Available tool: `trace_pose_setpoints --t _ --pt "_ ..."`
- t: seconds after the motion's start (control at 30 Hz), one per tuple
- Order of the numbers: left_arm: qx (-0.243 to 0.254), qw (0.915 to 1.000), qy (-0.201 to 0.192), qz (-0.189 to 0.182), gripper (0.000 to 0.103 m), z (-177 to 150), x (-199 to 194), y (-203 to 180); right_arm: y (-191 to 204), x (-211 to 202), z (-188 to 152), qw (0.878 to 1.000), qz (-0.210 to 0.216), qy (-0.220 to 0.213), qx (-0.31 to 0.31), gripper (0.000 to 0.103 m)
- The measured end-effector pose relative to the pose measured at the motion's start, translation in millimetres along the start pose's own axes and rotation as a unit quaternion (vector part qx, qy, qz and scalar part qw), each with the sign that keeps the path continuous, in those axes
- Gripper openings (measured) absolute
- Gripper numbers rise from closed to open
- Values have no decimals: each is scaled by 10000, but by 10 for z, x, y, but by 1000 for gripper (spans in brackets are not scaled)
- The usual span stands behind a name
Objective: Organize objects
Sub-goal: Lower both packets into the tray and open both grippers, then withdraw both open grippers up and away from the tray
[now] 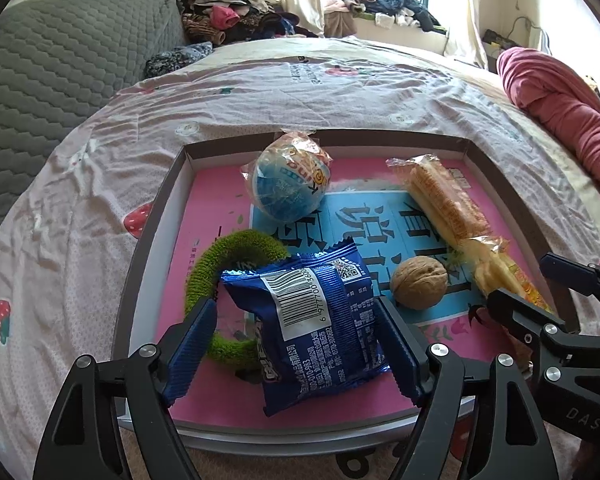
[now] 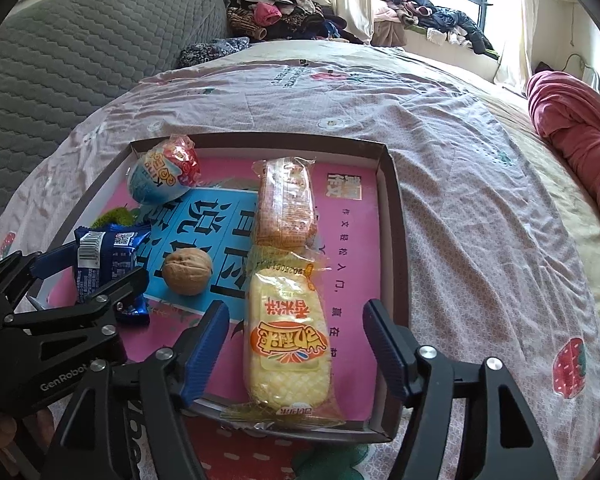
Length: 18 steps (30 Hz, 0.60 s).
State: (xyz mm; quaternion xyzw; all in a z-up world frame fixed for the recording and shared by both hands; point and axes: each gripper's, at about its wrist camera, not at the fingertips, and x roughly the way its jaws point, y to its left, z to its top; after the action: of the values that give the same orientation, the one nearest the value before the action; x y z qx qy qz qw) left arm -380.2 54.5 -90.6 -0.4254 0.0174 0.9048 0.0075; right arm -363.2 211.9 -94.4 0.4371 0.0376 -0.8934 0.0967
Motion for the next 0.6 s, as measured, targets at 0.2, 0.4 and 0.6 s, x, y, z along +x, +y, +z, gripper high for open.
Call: trace_pose_setpoints --t 0.2,0.4,0.6 --pt "-41 10000 -22 5 81 11 -43 6 -35 -58 12 10000 -8 -54 30 71" --pt "-41 10000 -90 -2 81 22 -98 1 -61 -99 23 9999 -41 -112 70 75" --pt "-57 9999 -158 -24 81 30 -159 7 -70 -121 33 9998 -64 -145 89 76"
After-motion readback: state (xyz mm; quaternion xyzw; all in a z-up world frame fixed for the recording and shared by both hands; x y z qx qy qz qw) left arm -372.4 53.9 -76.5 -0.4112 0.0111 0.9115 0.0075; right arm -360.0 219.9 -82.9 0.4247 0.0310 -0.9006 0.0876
